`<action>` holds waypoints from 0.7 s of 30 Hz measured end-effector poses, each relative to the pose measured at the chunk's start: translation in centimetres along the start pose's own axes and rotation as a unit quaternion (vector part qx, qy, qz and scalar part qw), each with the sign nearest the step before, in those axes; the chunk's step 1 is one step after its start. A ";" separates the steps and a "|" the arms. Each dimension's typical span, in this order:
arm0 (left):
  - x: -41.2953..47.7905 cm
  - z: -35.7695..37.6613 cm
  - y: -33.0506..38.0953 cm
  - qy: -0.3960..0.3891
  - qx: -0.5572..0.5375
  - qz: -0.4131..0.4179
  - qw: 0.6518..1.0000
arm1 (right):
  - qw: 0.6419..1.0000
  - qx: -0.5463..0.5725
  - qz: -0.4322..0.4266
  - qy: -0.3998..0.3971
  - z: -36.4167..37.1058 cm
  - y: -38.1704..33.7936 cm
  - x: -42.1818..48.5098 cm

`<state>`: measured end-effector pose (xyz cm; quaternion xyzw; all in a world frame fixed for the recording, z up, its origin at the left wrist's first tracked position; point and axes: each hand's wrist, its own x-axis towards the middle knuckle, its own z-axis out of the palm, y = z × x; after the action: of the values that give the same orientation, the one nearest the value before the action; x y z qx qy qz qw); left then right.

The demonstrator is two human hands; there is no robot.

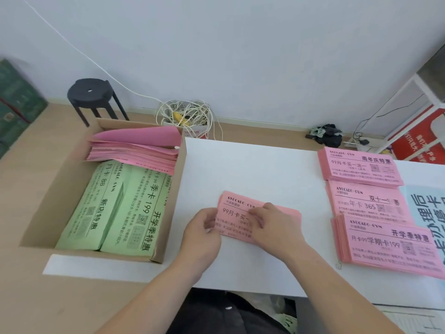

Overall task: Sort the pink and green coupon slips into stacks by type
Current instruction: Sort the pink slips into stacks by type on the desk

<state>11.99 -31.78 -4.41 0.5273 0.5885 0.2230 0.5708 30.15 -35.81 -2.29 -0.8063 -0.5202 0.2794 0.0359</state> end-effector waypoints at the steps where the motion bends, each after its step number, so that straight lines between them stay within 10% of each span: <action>1: 0.1 -0.1 0.2 0.000 -0.028 -0.010 1.000 | 1.000 0.016 -0.001 0.000 -0.3 0.1 0.0; 7: -0.1 0.0 0.6 -0.063 -0.011 0.044 0.997 | 0.981 0.180 0.058 -0.048 -2.9 1.0 -0.4; 14: -2.1 1.7 -0.4 -0.167 0.166 0.229 0.945 | 0.992 0.114 0.047 -0.029 -1.7 0.5 0.3; 17: -0.7 0.7 -0.9 -0.012 0.128 0.105 0.986 | 0.993 0.102 0.056 -0.020 -1.0 0.7 0.6; 21: 0.0 -0.5 0.7 -0.018 -0.019 -0.035 0.999 | 0.997 0.069 0.040 -0.007 -1.6 -0.8 0.2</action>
<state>11.85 -31.38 -3.66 0.4994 0.5920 0.2046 0.5985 30.35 -34.87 -0.78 -0.8199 -0.4673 0.3218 0.0766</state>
